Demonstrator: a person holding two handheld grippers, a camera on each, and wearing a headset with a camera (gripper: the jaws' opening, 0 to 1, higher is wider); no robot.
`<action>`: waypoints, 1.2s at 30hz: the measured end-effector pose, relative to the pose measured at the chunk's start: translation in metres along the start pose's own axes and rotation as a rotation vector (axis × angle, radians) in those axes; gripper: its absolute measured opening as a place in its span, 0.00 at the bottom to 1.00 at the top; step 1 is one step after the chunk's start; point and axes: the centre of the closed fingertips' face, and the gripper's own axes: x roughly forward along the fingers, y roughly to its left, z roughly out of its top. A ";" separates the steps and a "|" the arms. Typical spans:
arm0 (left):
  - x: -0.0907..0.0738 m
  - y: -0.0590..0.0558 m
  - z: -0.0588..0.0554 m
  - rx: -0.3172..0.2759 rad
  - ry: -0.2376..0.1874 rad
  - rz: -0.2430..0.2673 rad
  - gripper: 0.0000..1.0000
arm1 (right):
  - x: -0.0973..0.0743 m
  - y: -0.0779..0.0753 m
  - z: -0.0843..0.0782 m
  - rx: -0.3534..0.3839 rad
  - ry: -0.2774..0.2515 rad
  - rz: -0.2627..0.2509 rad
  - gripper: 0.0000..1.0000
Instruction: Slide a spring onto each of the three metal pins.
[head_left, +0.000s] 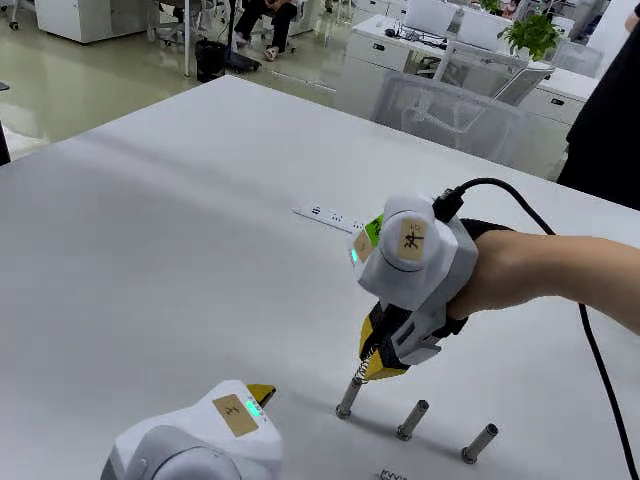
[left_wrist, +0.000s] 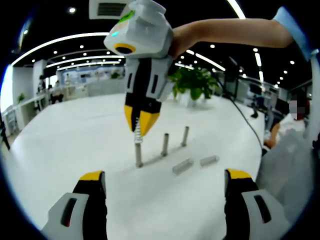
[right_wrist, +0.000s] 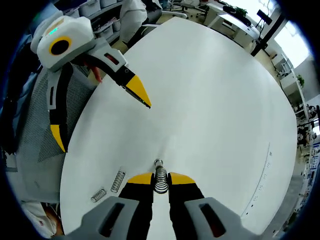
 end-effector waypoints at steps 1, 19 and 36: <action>0.000 0.000 0.000 -0.003 0.000 -0.001 1.00 | 0.000 0.000 0.000 -0.003 0.001 0.002 0.12; 0.001 -0.002 -0.003 -0.018 0.004 -0.015 1.00 | 0.003 0.002 0.002 -0.005 0.004 0.014 0.12; 0.002 -0.001 -0.006 -0.027 0.014 -0.015 0.99 | 0.020 0.004 0.004 -0.046 0.044 0.023 0.12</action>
